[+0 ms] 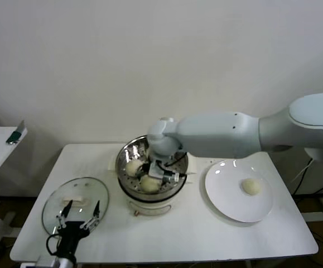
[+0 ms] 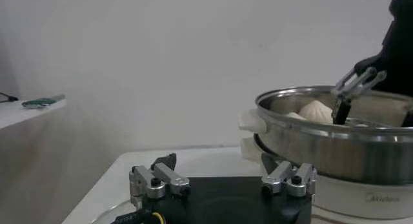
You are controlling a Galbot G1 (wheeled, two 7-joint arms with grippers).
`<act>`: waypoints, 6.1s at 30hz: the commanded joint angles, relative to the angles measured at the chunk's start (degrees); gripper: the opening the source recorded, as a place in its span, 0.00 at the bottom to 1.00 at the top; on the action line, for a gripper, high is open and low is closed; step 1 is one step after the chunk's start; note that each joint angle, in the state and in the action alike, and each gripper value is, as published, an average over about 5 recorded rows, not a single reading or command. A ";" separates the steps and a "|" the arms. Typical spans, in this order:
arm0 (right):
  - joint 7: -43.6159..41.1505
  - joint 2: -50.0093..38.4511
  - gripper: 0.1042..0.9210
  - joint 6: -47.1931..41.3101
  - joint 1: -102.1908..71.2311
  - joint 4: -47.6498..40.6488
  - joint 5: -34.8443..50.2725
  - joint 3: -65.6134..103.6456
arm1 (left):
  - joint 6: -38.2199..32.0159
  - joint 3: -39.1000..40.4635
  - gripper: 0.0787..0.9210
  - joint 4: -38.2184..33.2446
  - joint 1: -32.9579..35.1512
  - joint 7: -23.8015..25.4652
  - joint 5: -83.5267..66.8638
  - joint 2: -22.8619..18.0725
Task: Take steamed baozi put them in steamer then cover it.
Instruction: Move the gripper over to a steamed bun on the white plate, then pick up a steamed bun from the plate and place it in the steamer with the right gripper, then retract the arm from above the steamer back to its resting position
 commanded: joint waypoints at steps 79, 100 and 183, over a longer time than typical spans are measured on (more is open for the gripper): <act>-4.59 -26.52 0.64 -26.11 23.81 -1.36 40.30 -17.28 | 1.03 0.02 0.88 0.39 -0.59 0.29 1.18 -0.19; 5.28 1.01 0.64 -33.93 11.33 -1.88 48.62 -9.18 | 1.25 -0.70 0.88 -1.65 -0.22 0.32 -0.36 0.07; 50.55 -30.63 0.88 -9.61 -114.82 16.37 32.52 122.45 | -3.56 -0.98 0.88 -0.94 -3.84 -0.76 11.18 3.53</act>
